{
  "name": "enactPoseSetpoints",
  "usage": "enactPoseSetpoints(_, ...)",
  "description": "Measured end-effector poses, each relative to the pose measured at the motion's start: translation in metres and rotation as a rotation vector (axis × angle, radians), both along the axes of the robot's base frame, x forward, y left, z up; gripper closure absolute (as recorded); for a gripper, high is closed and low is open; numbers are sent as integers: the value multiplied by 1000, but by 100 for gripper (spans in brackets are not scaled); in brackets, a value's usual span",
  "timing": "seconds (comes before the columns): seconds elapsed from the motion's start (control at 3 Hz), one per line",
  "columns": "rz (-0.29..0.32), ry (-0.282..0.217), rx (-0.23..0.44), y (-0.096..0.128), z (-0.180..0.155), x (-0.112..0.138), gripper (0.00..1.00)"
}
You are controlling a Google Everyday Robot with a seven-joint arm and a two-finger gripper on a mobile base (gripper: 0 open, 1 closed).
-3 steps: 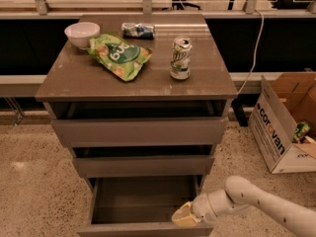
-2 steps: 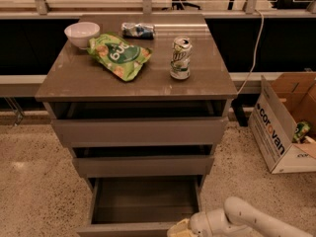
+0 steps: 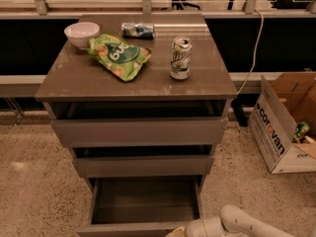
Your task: Close bottom drawer
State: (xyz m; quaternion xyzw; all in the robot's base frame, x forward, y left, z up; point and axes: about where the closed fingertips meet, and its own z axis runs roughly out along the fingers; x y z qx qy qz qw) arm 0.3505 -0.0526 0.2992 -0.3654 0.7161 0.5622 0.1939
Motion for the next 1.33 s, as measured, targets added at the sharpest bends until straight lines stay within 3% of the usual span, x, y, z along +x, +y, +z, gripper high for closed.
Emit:
enactPoseSetpoints(0.33, 9, 71, 85, 18, -12, -13, 100)
enactPoseSetpoints(0.67, -57, 167, 169, 41, -29, -37, 100)
enactPoseSetpoints(1.33, -155, 274, 122, 65, -67, -53, 100)
